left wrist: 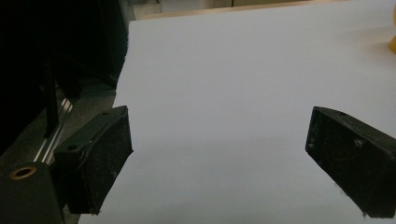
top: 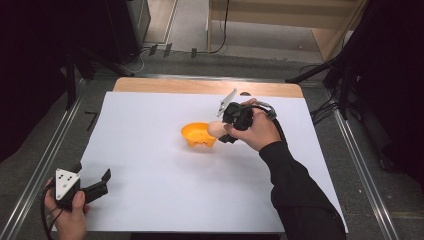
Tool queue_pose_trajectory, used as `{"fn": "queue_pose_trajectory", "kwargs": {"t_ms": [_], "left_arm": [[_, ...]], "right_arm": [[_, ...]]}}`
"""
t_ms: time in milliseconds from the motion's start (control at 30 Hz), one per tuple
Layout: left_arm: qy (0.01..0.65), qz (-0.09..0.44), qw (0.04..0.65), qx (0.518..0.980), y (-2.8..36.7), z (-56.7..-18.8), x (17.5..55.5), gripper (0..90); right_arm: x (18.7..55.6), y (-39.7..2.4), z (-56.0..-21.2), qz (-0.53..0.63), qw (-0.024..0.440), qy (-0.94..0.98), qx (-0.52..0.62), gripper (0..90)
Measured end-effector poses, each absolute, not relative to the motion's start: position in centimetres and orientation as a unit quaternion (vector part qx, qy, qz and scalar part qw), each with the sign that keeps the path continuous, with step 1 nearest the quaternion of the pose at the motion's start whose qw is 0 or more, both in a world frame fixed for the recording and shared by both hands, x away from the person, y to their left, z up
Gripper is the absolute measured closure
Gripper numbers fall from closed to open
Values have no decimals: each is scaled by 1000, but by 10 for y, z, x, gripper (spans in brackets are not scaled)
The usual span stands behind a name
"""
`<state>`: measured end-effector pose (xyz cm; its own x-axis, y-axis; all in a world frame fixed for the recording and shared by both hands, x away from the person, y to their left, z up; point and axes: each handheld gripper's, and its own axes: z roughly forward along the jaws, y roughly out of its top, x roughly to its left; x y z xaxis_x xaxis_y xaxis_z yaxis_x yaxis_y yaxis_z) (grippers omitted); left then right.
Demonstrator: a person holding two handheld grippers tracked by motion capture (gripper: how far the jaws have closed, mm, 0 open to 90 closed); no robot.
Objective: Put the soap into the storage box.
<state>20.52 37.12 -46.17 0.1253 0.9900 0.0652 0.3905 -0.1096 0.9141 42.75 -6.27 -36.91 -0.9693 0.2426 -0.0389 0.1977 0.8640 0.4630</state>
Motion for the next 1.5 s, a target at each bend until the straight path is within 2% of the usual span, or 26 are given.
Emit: {"fn": "queue_pose_trajectory", "kwargs": {"t_ms": [900,1500], "left_arm": [[535,382,393,643,371,-462,205,78],[531,386,388,647,369,-462,205,79]], "right_arm": [[443,-15,-373,221,41,971,81,336],[453,-2,-385,215,24,973,83,335]]}}
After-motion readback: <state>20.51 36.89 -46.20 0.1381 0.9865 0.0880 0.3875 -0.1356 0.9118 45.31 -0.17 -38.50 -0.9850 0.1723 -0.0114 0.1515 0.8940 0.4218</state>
